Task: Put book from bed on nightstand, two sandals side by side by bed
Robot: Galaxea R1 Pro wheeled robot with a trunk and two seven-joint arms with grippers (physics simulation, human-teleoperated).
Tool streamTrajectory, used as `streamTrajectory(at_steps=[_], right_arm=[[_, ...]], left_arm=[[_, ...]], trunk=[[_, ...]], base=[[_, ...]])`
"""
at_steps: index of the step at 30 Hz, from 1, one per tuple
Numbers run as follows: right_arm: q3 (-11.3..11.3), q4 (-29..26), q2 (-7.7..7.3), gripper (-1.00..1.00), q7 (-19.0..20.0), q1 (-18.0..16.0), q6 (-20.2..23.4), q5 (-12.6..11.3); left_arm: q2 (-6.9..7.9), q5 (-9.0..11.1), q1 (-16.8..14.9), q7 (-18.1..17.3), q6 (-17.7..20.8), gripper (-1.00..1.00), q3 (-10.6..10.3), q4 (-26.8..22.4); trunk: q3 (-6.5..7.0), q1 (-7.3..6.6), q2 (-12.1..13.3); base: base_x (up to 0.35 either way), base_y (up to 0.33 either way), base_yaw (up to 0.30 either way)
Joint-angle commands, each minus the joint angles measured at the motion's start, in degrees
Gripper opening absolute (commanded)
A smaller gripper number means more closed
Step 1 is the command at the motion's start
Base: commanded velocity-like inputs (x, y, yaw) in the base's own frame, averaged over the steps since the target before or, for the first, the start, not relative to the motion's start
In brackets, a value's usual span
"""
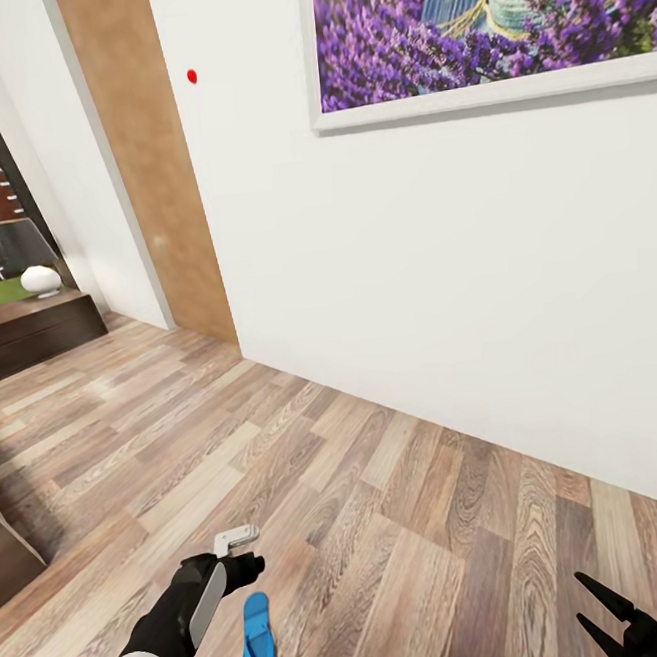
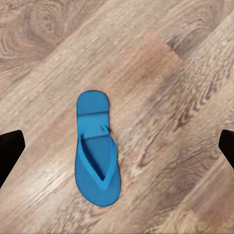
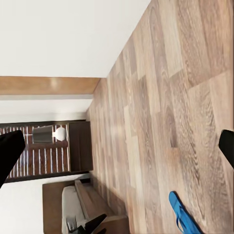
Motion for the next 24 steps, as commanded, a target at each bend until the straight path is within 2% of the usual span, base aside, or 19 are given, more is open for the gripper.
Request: streamTrajectory(at_steps=[1,5,24], right_arm=[[-0.04,0.02,0.0,1.0,0.02,-0.03,0.41,-0.32],[-0.04,0.02,0.0,1.0,0.02,-0.03,0.41,-0.32],[-0.04,-0.04,0.0,1.0,0.05,-0.03,0.44,-0.41]], left_arm=[[0.0,0.61,-0.01,0.43,0.25,1.0,-0.04,-0.1],[0.01,0.63,-0.01,0.42,0.25,1.0,-0.04,-0.04],[-0.06,0.63,-0.01,0.41,0.21,1.0,-0.04,0.05]], trunk=[[-0.24,0.21,-0.44],[-0.96,1.09,-2.04],[-5.16,1.58,-2.3]], base=[[0.0,0.0,0.0],[0.0,0.0,0.0],[0.0,0.0,0.0]])
